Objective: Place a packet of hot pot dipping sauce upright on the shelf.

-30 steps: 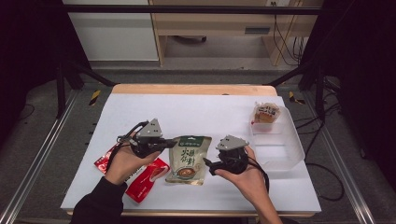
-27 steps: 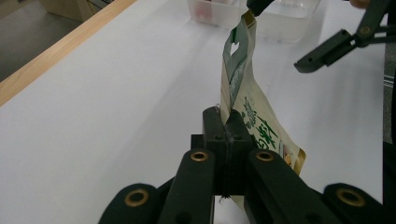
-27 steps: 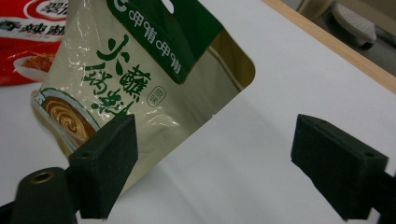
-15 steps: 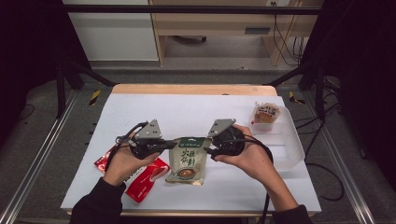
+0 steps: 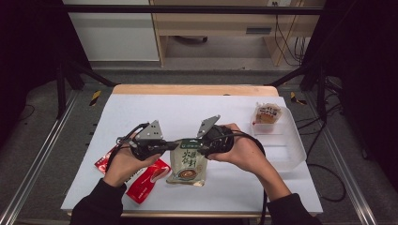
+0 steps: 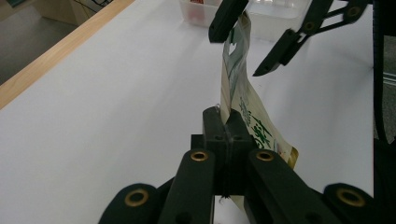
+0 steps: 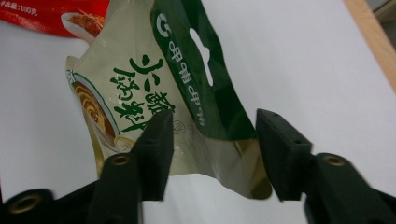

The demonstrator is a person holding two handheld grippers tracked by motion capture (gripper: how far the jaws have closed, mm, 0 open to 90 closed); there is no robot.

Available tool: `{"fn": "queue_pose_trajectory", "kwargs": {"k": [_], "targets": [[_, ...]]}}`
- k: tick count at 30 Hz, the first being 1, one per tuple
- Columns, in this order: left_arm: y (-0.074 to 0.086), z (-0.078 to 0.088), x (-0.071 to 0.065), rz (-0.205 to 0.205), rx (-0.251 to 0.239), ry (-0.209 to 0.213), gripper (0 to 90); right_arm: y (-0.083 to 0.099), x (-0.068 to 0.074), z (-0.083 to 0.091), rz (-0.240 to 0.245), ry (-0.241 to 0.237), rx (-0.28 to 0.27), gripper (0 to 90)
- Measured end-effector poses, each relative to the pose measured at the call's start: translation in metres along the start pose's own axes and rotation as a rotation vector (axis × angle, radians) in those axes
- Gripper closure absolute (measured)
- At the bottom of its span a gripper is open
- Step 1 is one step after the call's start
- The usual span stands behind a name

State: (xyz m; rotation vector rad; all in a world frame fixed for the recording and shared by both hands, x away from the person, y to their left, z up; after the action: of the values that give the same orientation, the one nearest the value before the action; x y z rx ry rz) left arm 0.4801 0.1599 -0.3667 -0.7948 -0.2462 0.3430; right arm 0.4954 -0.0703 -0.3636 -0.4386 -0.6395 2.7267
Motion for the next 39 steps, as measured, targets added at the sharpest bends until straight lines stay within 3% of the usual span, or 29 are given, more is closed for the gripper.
{"fn": "queue_pose_trajectory", "kwargs": {"k": [3, 4, 5, 6, 9, 12, 14, 15, 17, 20, 21, 28, 31, 39], "targets": [[0.000, 0.001, 0.000, -0.007, 0.003, 0.002, 90.0, -0.002, -0.001, -0.008, 0.014, -0.045, 0.029, 62.8], [0.000, 0.002, 0.000, -0.007, 0.002, 0.003, 90.0, -0.002, -0.001, -0.008, 0.014, -0.045, 0.029, 62.8], [0.001, 0.003, 0.001, 0.002, -0.006, 0.006, 90.0, -0.002, -0.002, -0.009, 0.021, -0.060, 0.033, 73.2], [0.001, 0.003, 0.001, 0.002, -0.006, 0.006, 90.0, -0.002, -0.002, -0.009, 0.021, -0.060, 0.033, 73.2], [0.002, 0.004, 0.003, 0.008, -0.004, 0.003, 90.0, -0.002, -0.001, -0.008, 0.032, -0.069, 0.024, 88.6], [0.004, 0.004, 0.004, 0.018, -0.004, 0.004, 88.9, -0.002, 0.001, -0.004, 0.033, -0.076, 0.019, 89.7], [0.005, 0.004, 0.005, 0.036, -0.015, 0.007, 82.7, -0.002, 0.002, -0.002, 0.027, -0.078, 0.017, 90.0], [0.008, 0.005, 0.005, 0.062, -0.027, 0.001, 70.6, -0.002, 0.003, 0.002, 0.033, -0.078, 0.018, 90.0], [0.011, 0.006, 0.006, 0.072, -0.038, -0.018, 55.1, -0.002, 0.003, 0.006, 0.037, -0.071, 0.032, 90.0], [0.016, 0.008, 0.007, 0.084, -0.042, -0.032, 47.9, -0.001, 0.001, 0.011, 0.037, -0.073, 0.034, 90.0], [0.021, 0.009, 0.008, 0.092, -0.035, -0.037, 40.0, -0.001, -0.003, 0.017, 0.033, -0.065, 0.023, 90.0], [0.032, 0.009, 0.013, 0.115, -0.017, -0.063, 30.2, -0.003, -0.016, 0.030, 0.044, -0.013, 0.035, 90.0], [0.037, 0.009, 0.016, 0.118, -0.004, -0.076, 28.6, -0.002, -0.029, 0.040, 0.026, 0.030, 0.037, 90.0], [0.046, 0.004, 0.021, 0.137, 0.025, -0.078, 22.0, 0.002, -0.050, 0.060, 0.002, 0.074, 0.033, 90.0]]}}
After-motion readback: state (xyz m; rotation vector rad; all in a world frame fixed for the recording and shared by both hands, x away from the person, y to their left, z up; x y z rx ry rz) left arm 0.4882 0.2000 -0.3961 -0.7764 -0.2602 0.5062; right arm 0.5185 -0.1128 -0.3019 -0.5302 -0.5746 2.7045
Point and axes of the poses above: each handheld gripper's, and its own axes: z roughly backward along the jaws, y roughly out of its underside, x roughly to its left, the point moved 1 cm from there along -z, roughly forward along the jaws, and after that the axes turned 6 degrees about x, right-handed, at the moved point
